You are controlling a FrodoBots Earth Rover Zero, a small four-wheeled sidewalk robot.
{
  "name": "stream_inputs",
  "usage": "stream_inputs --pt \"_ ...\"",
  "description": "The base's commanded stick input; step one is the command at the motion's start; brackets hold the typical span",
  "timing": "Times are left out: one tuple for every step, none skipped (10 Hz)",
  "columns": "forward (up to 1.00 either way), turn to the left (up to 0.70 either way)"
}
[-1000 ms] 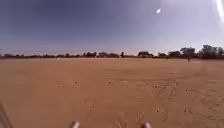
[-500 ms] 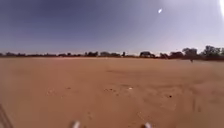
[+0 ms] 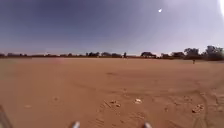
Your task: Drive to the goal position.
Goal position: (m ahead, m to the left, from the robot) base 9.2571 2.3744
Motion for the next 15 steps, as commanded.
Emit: stream_inputs --pt "1.00 -0.17" --pt "1.00 -0.04" --pt "1.00 0.00" --pt "1.00 0.00" --pt "1.00 0.00" --pt "1.00 0.00" --pt "1.00 0.00" --pt "1.00 0.00" --pt "1.00 0.00" --pt "1.00 0.00" --pt "1.00 0.00" --pt "1.00 0.00" --pt "1.00 0.00" --pt "1.00 0.00" --pt "1.00 0.00"
